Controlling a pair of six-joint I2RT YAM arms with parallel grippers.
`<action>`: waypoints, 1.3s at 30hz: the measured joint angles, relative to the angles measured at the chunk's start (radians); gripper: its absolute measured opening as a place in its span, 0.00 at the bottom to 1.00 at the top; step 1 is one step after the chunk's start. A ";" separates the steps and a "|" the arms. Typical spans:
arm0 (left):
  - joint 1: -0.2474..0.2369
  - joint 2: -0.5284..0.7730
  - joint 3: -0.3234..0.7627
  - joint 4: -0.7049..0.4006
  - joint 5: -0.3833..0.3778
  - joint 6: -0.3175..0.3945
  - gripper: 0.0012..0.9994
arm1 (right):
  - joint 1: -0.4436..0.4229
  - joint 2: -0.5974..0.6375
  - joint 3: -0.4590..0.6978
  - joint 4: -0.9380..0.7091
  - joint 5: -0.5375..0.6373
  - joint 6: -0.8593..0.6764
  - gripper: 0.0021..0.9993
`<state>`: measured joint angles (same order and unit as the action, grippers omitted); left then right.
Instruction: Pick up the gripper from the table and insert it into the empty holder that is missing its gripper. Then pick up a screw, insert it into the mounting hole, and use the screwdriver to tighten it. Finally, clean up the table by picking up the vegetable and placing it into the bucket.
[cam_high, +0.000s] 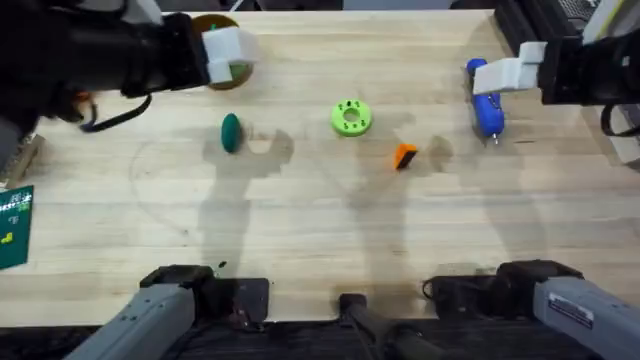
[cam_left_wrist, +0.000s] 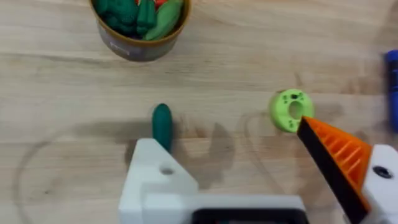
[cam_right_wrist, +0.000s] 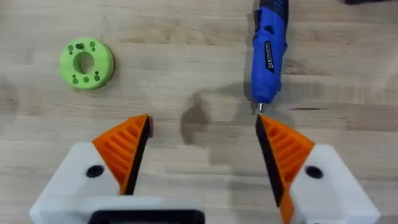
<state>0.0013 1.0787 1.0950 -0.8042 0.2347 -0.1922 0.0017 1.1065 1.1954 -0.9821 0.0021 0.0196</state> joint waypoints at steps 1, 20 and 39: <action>0.000 -0.021 0.000 -0.009 0.004 -0.024 0.99 | 0.000 0.000 0.000 0.000 0.000 0.000 0.99; 0.000 -0.541 -0.557 0.447 0.005 -0.137 0.99 | 0.000 0.000 0.000 0.000 0.000 0.000 0.99; 0.000 -1.058 -1.043 0.677 0.162 -0.054 0.99 | 0.000 0.000 0.000 0.000 0.000 0.000 0.99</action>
<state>0.0013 0.0209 0.0525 -0.1270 0.3971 -0.2465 0.0017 1.1061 1.1954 -0.9821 0.0021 0.0196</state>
